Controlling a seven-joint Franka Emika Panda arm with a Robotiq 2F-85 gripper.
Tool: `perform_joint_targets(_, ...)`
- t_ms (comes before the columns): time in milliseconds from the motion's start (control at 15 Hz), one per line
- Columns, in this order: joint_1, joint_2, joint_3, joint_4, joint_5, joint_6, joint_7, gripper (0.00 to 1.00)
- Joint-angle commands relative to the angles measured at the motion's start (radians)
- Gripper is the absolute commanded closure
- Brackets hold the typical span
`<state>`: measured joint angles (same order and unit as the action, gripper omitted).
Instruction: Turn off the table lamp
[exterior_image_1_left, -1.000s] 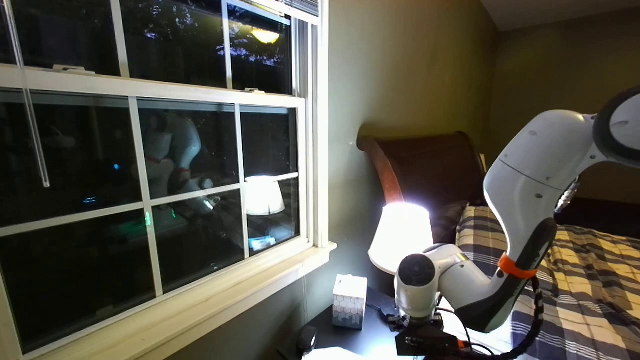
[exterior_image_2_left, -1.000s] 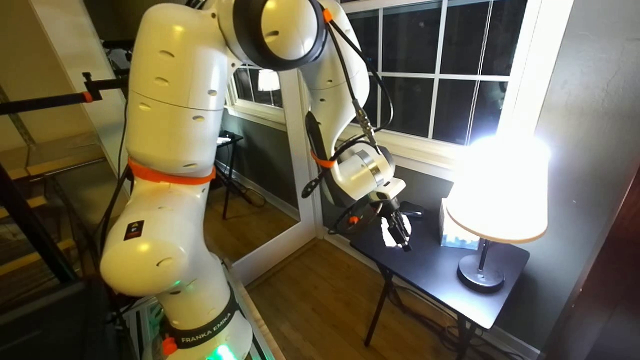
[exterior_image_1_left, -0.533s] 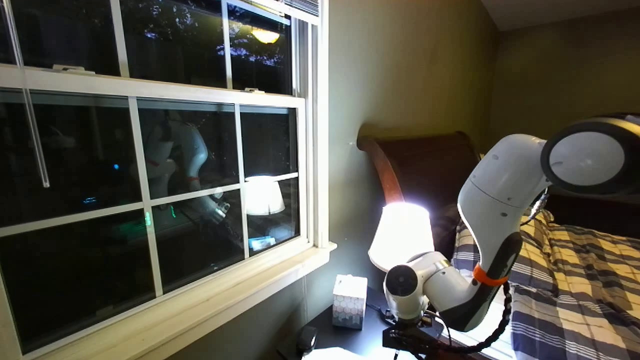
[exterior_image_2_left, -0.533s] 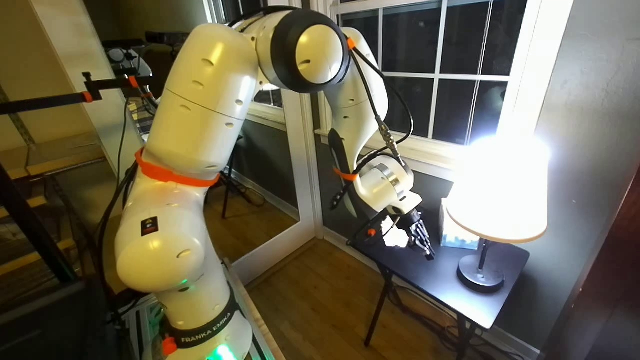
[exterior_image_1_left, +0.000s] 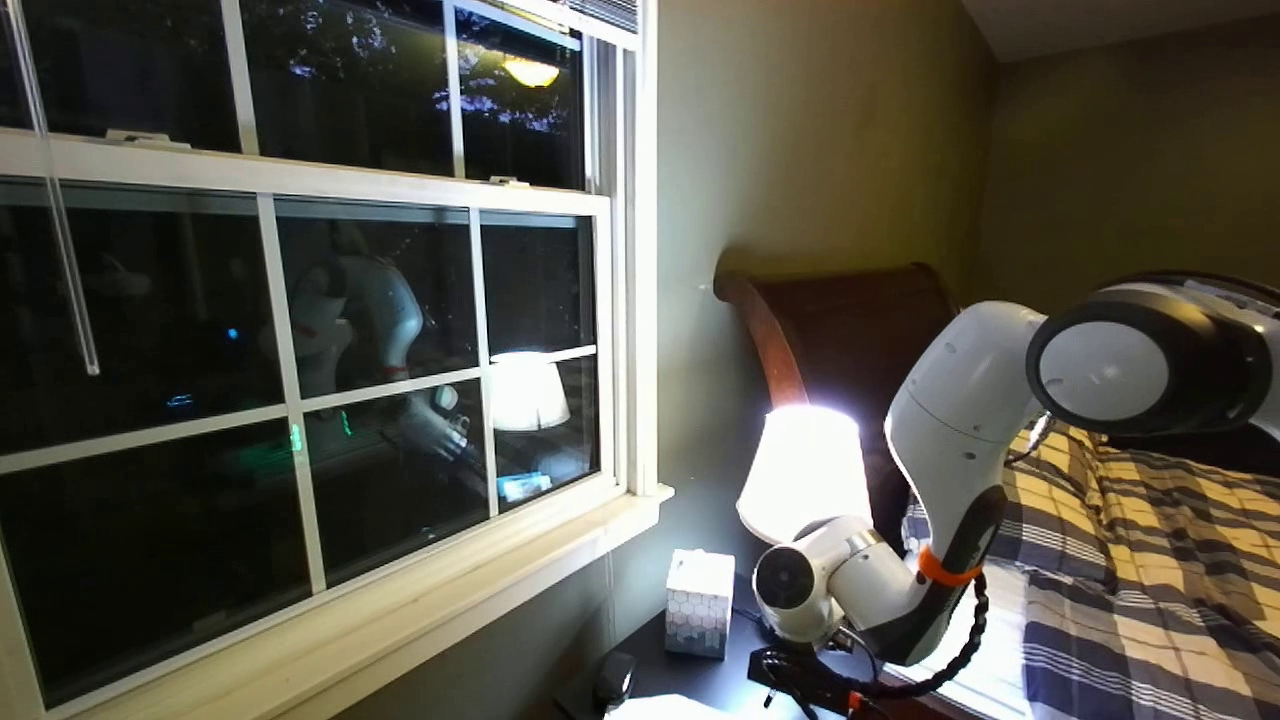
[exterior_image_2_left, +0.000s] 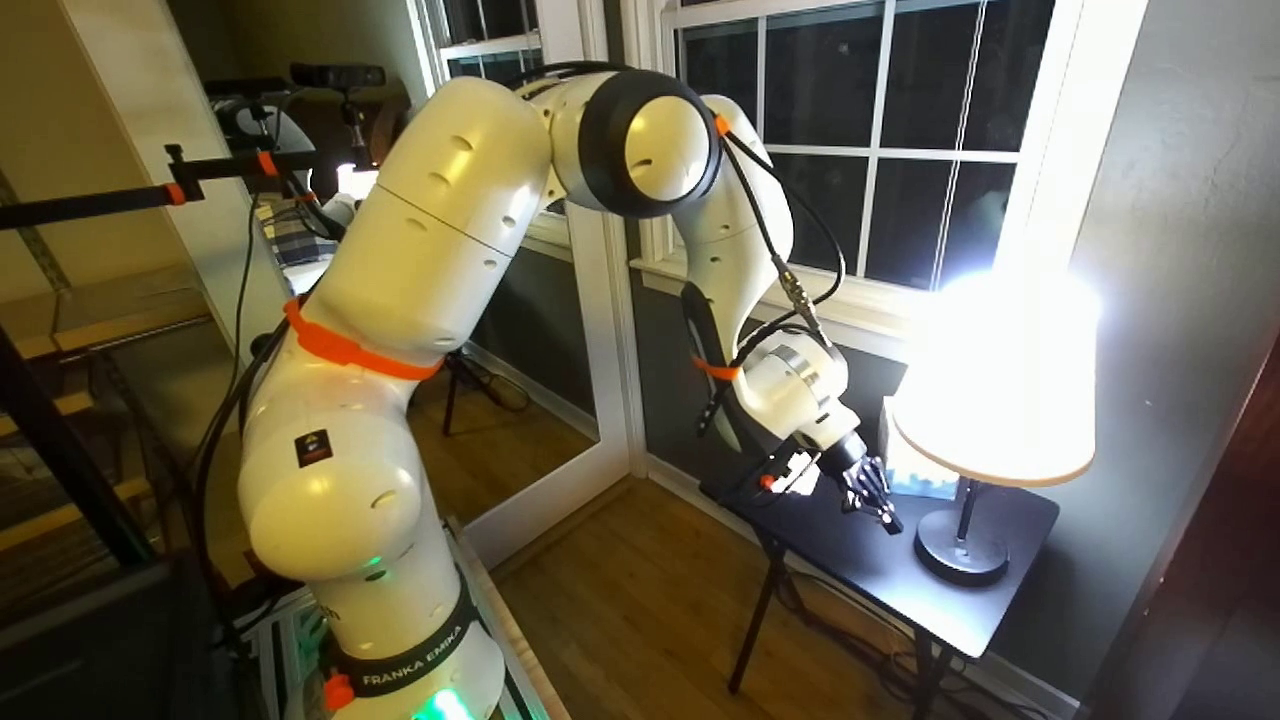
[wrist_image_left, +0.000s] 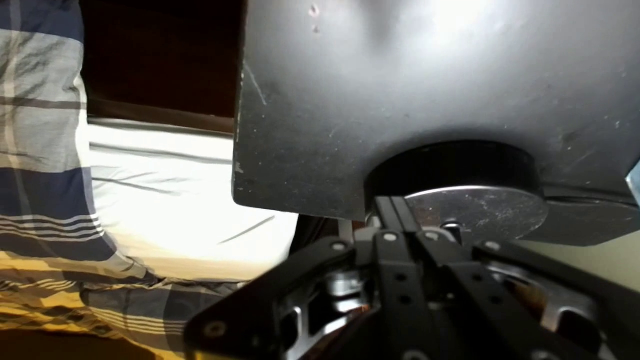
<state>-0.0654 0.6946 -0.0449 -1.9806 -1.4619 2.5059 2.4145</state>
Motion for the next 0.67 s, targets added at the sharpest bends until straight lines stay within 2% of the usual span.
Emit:
perform_joint_targets(0, 0.024, 0.049, -0.035, 0.061, -0.053, -0.049, 0.112, 1.00)
perform_joint_targets(267, 0.021, 0.077, -0.043, 0.098, -0.122, -0.089, 0.165, 1.00)
perform_joint_targets(533, -0.001, 0.106, -0.037, 0.125, -0.200, -0.082, 0.150, 1.00)
perform_joint_targets(600, -0.011, 0.072, -0.019, 0.098, -0.153, -0.089, 0.119, 0.99)
